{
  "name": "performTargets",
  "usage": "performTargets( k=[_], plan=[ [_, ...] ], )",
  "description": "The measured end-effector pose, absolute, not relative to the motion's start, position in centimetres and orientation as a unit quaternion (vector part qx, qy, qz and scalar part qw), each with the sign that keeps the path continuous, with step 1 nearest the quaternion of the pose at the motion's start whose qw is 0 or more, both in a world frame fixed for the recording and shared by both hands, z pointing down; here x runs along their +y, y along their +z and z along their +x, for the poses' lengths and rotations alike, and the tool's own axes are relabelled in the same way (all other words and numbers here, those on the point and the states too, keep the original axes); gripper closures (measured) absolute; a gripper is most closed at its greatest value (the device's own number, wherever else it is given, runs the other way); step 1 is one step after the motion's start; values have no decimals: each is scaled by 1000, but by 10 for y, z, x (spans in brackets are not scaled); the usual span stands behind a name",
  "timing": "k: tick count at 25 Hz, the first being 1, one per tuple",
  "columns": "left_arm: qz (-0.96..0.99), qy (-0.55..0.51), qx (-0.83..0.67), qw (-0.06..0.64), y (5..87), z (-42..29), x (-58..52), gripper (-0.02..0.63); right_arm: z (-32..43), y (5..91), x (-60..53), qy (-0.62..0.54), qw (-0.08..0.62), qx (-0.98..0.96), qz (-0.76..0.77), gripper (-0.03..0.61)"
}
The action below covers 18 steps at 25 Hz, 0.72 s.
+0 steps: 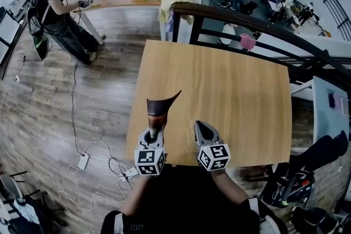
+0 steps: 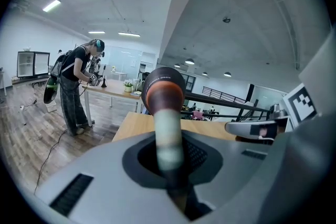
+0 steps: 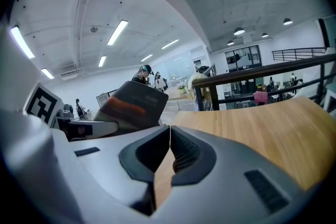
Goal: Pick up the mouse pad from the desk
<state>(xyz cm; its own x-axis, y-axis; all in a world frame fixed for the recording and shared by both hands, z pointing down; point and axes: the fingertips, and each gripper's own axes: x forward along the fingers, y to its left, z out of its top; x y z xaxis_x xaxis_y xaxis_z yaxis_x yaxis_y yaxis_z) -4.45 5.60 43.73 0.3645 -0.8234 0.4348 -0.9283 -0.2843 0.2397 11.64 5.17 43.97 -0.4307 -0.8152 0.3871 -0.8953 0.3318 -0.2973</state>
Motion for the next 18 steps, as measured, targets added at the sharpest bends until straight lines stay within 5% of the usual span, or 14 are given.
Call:
performTargets(
  k=[18],
  plan=[
    [794,110,-558,214,426,-43,53,568,115,420,54,218,65,-823,520,548]
  ],
)
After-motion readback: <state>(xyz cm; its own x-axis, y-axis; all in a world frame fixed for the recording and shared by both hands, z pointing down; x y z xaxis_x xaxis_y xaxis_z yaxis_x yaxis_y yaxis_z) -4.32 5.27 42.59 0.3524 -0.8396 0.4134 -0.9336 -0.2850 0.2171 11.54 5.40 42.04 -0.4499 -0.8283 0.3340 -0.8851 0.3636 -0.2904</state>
